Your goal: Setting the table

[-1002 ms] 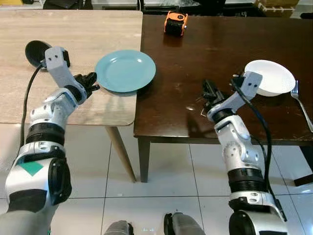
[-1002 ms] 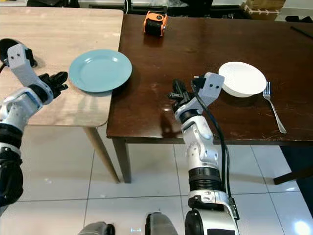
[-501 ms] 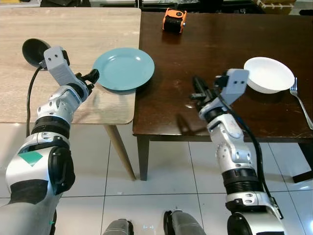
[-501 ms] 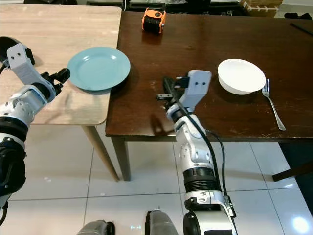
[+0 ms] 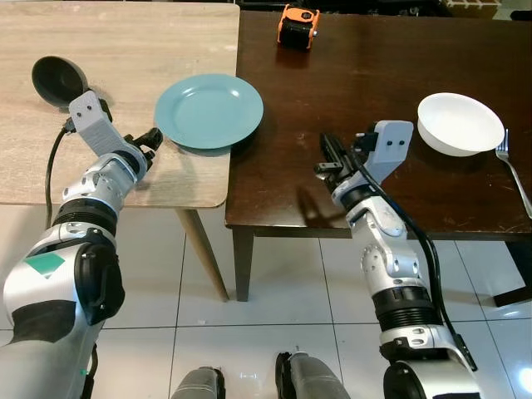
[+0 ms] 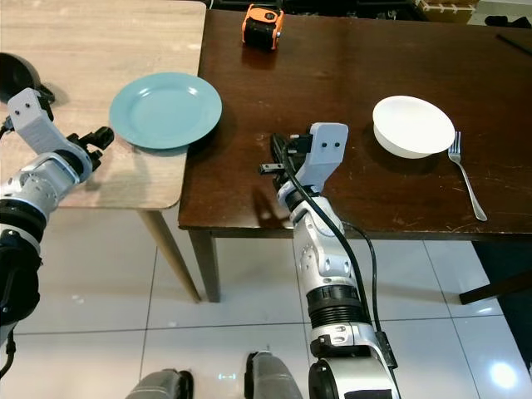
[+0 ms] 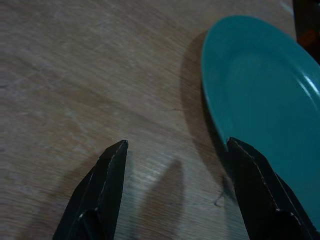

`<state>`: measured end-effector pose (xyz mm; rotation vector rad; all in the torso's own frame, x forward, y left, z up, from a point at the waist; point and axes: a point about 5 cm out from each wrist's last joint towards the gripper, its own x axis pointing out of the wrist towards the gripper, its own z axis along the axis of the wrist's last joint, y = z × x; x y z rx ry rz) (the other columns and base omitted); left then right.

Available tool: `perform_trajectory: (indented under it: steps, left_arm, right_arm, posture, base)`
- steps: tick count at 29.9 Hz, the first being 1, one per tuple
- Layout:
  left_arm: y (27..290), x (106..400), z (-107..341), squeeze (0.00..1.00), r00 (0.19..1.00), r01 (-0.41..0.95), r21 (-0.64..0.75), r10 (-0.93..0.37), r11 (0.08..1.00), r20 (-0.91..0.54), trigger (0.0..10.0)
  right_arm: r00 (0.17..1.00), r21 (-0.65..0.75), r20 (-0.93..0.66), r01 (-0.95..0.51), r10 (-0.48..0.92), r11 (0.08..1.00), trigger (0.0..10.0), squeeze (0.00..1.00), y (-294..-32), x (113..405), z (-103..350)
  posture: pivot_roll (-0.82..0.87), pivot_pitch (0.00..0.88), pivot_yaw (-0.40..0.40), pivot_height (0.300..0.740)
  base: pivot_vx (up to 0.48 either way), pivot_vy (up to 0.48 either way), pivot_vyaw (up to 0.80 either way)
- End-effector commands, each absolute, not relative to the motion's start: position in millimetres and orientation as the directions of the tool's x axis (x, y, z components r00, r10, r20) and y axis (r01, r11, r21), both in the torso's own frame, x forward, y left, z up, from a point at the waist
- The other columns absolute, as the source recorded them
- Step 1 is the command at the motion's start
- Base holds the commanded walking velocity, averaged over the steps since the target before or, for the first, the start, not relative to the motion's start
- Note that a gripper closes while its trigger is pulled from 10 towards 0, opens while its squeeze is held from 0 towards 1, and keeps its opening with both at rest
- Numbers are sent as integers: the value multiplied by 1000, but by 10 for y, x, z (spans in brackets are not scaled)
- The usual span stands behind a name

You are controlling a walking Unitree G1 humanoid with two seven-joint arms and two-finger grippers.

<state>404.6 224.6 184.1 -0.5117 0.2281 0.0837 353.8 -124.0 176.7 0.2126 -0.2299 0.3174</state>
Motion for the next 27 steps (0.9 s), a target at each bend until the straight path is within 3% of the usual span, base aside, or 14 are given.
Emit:
perform_trajectory:
  steps: [1,4,13,27]
  left_arm:
    - [2269,4027,1776,0,963,-168,-474,41,864,-267,10000]
    - [2249,4028,1756,0,962,-180,-498,46,848,-270,10000]
    - [2135,4087,1872,0,981,-155,-711,23,686,-192,10000]
    - [2042,4132,1976,0,988,-115,-736,-1,667,-156,10000]
  right_arm:
    - [922,171,253,-341,293,925,10000,0,-1209,3542,1750]
    - [921,169,253,-345,297,923,10000,0,-1197,3539,1748]
    - [923,177,250,-340,292,924,10000,0,-1187,3496,1722]
    - [925,179,253,-332,283,926,10000,0,-1189,3432,1745]
  posture:
    - [79,156,23,740]
    - [80,160,22,740]
    - [64,185,39,740]
    - [48,231,56,740]
  base:
    - [0,0,0]
    - [0,0,0]
    - [0,0,0]
    - [0,0,0]
